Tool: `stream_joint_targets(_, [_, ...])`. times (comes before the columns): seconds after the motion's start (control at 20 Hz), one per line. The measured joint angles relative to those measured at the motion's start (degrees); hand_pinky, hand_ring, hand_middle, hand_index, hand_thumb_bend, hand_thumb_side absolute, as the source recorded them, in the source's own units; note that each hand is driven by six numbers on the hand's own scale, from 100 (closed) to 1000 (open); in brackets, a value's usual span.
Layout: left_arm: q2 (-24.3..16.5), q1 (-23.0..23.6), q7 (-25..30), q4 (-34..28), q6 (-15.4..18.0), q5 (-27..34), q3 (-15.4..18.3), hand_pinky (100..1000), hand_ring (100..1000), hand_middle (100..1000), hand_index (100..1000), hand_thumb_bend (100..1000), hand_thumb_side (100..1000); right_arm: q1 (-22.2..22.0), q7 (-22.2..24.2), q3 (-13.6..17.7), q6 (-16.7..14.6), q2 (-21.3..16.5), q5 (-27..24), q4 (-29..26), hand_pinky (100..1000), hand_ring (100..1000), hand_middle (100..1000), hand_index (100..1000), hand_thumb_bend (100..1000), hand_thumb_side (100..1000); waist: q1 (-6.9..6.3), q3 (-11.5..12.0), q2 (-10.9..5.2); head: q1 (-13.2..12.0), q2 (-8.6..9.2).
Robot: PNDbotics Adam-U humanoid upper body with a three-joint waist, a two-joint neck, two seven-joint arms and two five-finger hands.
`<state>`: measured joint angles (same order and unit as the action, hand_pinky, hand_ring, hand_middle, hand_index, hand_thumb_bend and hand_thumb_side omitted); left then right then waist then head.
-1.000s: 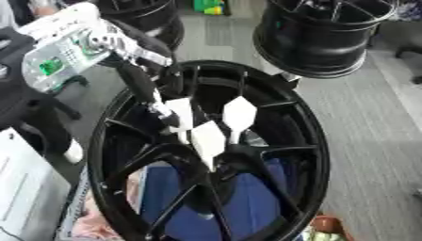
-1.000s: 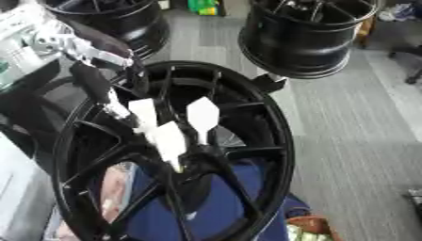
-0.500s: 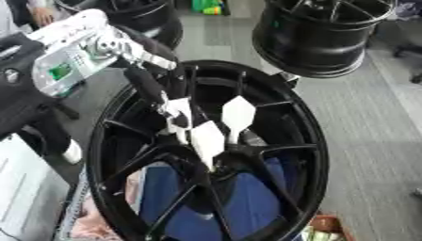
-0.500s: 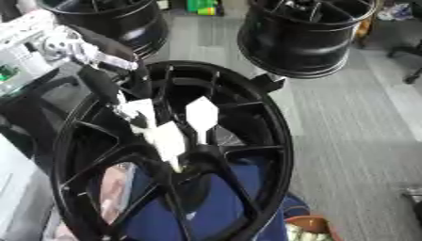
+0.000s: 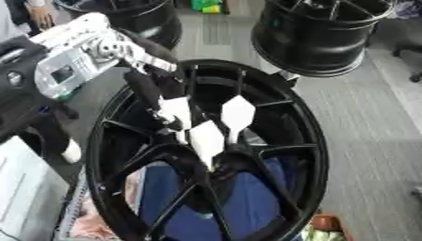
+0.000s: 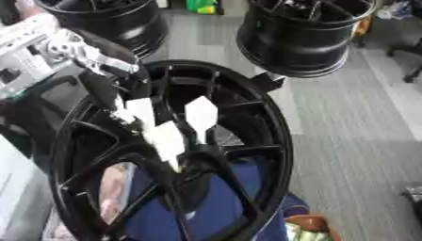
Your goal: Pull the pin out of the wheel hub.
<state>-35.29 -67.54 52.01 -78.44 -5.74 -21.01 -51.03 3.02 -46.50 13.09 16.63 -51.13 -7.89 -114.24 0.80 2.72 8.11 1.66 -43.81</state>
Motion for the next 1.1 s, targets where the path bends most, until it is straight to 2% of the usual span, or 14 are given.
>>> stream_joint_targets(0.2, [0.13, 0.07, 0.03, 0.68, 0.42, -0.43, 0.01, 723, 692, 575, 730, 429, 465, -0.01, -0.06, 0.04, -0.06, 0.06, 0.00, 0.00, 867, 720, 616, 758, 100, 468, 0.02, -0.04, 0.01, -0.12, 0.00])
stream_joint_targets(0.45, [0.68, 0.23, 0.21, 0.45, -0.40, 0.58, 0.16, 701, 646, 533, 693, 195, 356, -0.08, -0.06, 0.36, -0.06, 0.51, -0.02, 0.00, 867, 720, 615, 757, 100, 481, 0.04, -0.02, 0.02, -0.21, 0.00])
stream_joint_targets(0.6, [0.66, 0.36, 0.13, -0.18, -1.53, 1.36, 1.20, 692, 627, 510, 671, 112, 304, -0.36, 0.02, 0.67, 0.02, 0.69, -0.05, 0.00, 867, 720, 616, 757, 100, 486, 0.05, 0.00, 0.11, -0.21, 0.00])
stream_joint_targets(0.65, [0.62, 0.36, 0.09, -0.64, -1.84, 1.61, 1.75, 690, 623, 506, 667, 102, 267, -0.45, 0.04, 0.69, 0.04, 0.79, -0.05, 0.00, 867, 720, 615, 757, 100, 487, 0.05, 0.00, 0.11, -0.21, 0.00])
stream_joint_targets(0.7, [0.59, 0.36, 0.07, -1.13, -2.13, 1.85, 2.32, 684, 616, 497, 657, 100, 176, -0.53, 0.05, 0.70, 0.05, 0.89, -0.07, 0.00, 867, 720, 614, 757, 100, 484, 0.05, 0.02, 0.11, -0.21, 0.00])
stream_joint_targets(1.0, [-0.70, 0.36, -0.19, -3.78, -2.61, 2.06, 6.67, 673, 602, 488, 637, 100, 190, -0.55, 0.07, 0.72, 0.07, 0.92, -0.10, 0.00, 867, 720, 613, 758, 100, 477, 0.22, 0.14, 0.11, 0.06, 0.00])
stream_joint_targets(1.05, [-0.96, 0.37, -0.31, -4.16, -2.48, 2.14, 7.15, 674, 615, 525, 678, 128, 194, -0.55, 0.07, 0.72, 0.07, 0.93, -0.10, 0.00, 867, 720, 612, 757, 100, 481, 0.26, 0.15, 0.11, 0.09, 0.00])
stream_joint_targets(1.1, [-1.09, 0.38, -0.36, -4.45, -2.32, 2.19, 7.48, 673, 610, 510, 663, 100, 192, -0.55, 0.07, 0.72, 0.07, 0.93, -0.10, 0.00, 867, 719, 612, 757, 100, 484, 0.29, 0.15, 0.11, 0.10, 0.00])
